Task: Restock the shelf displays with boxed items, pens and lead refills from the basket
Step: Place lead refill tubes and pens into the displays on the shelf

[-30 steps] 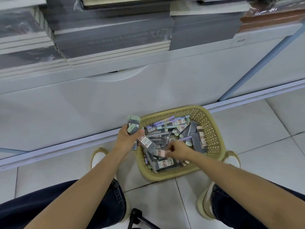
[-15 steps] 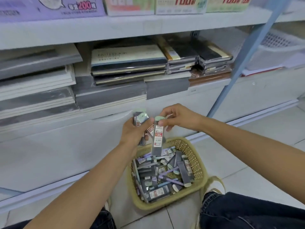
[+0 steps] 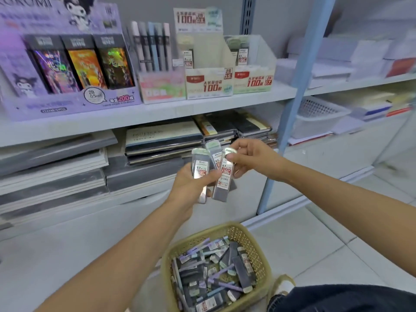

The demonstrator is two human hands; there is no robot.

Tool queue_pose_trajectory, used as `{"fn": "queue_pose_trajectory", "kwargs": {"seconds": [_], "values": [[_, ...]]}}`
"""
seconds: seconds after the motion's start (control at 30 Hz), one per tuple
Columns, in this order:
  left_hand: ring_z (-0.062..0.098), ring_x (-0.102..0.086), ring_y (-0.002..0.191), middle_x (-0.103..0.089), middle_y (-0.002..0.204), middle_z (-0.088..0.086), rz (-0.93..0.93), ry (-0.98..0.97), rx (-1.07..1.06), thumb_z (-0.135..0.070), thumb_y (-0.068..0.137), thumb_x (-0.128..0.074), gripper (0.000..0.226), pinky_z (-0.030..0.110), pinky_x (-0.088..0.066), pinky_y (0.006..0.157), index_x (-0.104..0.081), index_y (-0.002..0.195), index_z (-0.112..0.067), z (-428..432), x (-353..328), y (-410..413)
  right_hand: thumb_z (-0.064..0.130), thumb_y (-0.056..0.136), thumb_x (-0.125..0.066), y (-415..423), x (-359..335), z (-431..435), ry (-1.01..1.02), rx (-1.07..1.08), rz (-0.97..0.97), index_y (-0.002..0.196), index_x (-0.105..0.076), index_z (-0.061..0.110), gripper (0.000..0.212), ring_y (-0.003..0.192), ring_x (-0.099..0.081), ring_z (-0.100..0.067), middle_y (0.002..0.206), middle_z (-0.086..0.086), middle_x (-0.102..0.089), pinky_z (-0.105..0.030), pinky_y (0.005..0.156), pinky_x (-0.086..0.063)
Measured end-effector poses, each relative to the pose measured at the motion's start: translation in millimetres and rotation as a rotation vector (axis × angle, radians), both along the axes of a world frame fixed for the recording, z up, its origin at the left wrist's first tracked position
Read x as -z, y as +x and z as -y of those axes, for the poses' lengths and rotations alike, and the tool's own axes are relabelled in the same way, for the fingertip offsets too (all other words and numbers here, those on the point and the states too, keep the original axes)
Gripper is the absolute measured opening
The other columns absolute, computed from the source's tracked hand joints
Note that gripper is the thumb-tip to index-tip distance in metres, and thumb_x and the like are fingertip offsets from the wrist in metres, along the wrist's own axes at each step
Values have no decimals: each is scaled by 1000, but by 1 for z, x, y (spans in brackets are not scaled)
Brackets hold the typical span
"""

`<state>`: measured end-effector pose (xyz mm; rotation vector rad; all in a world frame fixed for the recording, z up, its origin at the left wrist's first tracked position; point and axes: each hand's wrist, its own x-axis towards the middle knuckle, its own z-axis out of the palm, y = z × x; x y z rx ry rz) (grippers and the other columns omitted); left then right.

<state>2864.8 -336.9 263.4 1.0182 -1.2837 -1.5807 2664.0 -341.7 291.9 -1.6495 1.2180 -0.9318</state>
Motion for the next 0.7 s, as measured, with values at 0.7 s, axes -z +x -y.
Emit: {"fn": "queue_pose_trajectory", "kwargs": {"seconds": [0.7], "values": [[6,-62,52,-76,80,-2,30,-406,-73,-27,88,-68,11,22,-42,41,-61,96,-25,70,-178,-35,6,93,-59,-43,-186,42,-466,196,148,110,-56,10,17,83,-71,-17,93,-7,-73,-26,66,-59]]}}
